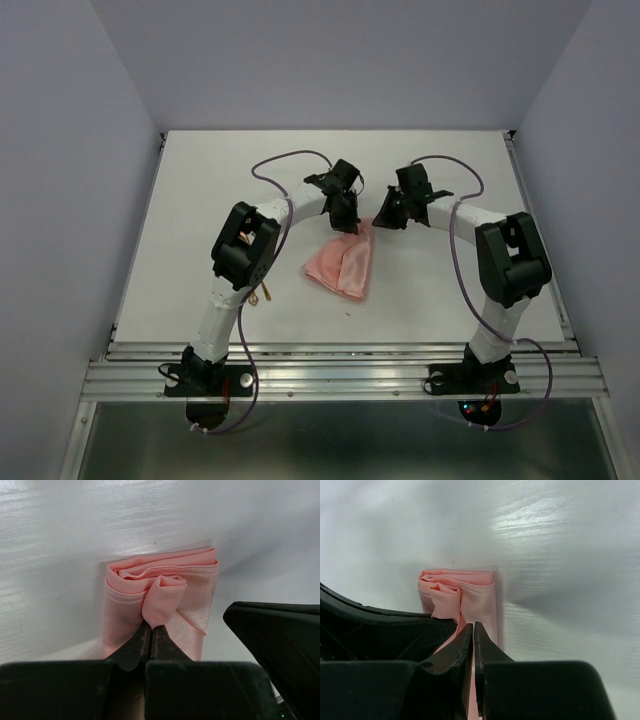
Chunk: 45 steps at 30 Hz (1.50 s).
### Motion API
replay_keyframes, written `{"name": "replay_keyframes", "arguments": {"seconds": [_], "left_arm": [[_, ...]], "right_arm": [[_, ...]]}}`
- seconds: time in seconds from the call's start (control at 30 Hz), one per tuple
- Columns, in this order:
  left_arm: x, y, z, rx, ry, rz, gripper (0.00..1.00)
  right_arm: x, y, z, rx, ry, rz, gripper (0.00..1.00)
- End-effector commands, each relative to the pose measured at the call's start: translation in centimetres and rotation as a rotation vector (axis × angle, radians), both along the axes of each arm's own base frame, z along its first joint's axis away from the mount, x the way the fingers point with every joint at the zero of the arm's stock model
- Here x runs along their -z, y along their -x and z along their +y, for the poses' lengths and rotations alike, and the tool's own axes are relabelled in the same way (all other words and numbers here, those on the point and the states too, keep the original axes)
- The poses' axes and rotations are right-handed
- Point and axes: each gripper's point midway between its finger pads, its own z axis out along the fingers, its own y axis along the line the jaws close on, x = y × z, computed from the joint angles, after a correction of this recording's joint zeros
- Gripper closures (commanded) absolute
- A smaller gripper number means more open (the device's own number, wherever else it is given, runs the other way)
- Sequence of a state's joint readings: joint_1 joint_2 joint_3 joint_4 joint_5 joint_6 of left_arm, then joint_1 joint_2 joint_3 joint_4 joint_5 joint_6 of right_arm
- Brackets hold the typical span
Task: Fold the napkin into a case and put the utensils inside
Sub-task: Fold the smaller-rectangle-folded napkin at the center of the board.
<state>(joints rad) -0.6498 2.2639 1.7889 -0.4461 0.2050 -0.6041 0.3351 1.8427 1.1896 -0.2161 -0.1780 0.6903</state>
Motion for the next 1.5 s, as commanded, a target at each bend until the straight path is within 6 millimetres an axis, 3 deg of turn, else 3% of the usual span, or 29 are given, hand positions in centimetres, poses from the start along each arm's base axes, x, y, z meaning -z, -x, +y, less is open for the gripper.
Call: {"name": "replay_keyframes", "arguments": {"seconds": [0.0, 0.23, 0.47, 0.67, 0.93, 1.47], "left_arm": [[1.7, -0.1, 1.6, 0.015, -0.089, 0.014, 1.0], [1.3, -0.4, 1.4, 0.03, -0.086, 0.004, 1.0], [0.6, -1.1, 1.0, 0.051, -0.087, -0.021, 1.0], [-1.3, -2.4, 0.5, 0.096, -0.091, -0.074, 1.0], [-3.2, -2.9, -0.1, 0.174, -0.085, -0.098, 1.0], [-6.5, -0.7, -1.5, 0.213, -0.003, -0.091, 1.0]], "right_arm": [[-1.2, -0.9, 0.9, -0.095, 0.021, -0.047, 0.91], [0.5, -1.1, 2.1, -0.188, 0.004, -0.008, 0.91], [5.4, 0.4, 0.2, -0.096, 0.086, 0.116, 0.92], [7.3, 2.9, -1.6, 0.083, 0.089, 0.209, 0.93], [7.6, 5.5, -2.3, 0.258, -0.003, 0.253, 0.94], [7.5, 4.7, -1.1, 0.367, -0.112, 0.291, 0.94]]}}
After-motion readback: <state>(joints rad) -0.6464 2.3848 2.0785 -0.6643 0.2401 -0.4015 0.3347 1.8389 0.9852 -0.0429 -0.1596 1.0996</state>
